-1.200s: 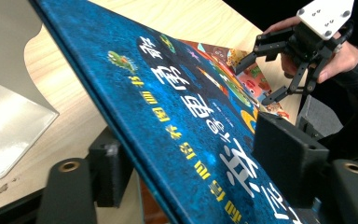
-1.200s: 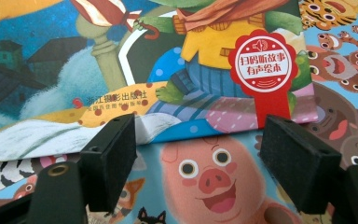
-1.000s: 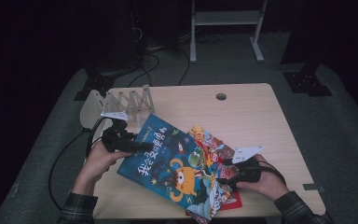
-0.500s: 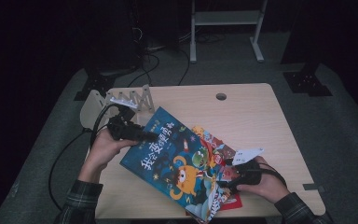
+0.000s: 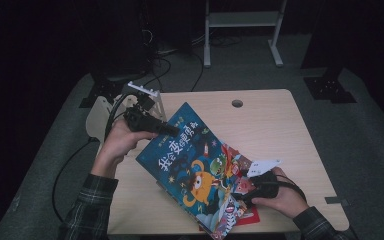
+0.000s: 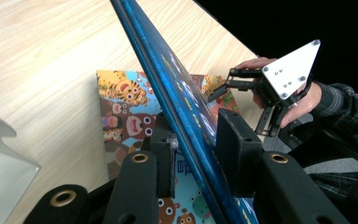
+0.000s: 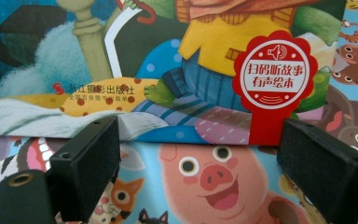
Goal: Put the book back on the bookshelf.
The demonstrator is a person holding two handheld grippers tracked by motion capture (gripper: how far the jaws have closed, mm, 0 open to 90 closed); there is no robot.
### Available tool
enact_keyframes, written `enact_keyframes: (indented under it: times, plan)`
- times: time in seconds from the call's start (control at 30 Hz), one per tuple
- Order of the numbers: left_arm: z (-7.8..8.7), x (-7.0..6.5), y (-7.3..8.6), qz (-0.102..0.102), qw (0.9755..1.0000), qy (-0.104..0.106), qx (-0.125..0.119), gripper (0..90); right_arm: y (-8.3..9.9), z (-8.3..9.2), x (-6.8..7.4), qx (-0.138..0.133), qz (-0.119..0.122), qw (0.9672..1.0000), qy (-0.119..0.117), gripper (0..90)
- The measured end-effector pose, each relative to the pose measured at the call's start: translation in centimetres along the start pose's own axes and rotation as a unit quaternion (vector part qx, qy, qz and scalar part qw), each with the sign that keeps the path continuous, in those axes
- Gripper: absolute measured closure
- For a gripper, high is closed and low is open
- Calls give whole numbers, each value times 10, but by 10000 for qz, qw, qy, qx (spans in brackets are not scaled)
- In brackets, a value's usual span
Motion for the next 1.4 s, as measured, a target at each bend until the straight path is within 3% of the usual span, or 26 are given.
enact_keyframes:
  times: [0.23,0.33,0.67,0.9,1.07,1.23,1.4]
  plan:
    - [-2,-4,-16,-63,9998,-56,158,703,-1,-1,-1,-12,-24,10000,26,147]
    - [-3,-7,-23,-67,9996,-76,248,711,-2,2,-5,54,-53,10000,58,227]
    - [-3,-19,-48,-340,9975,-275,547,736,-2,2,-9,33,-77,9999,124,231]
    - [-2,-28,-60,-496,9957,-404,674,755,0,10,-28,-94,-220,9985,486,263]
    - [0,-36,-65,-622,9939,-443,790,771,0,22,-54,-393,-569,9940,843,262]
    - [3,-44,-70,-718,9925,-480,863,798,7,34,-89,-591,-977,9845,1334,251]
    - [5,-51,-73,-811,9902,-545,994,812,17,39,-115,-547,-1223,9764,1694,244]
Point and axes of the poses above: each handheld gripper's, and its own axes: z roughly backward along the jaws, y roughly out of its underside, x roughly to its left, the point moved 8 cm from there along -z, roughly forward along the jaws, and after that the axes turned 1 degree about -x, right-handed, at the moved point
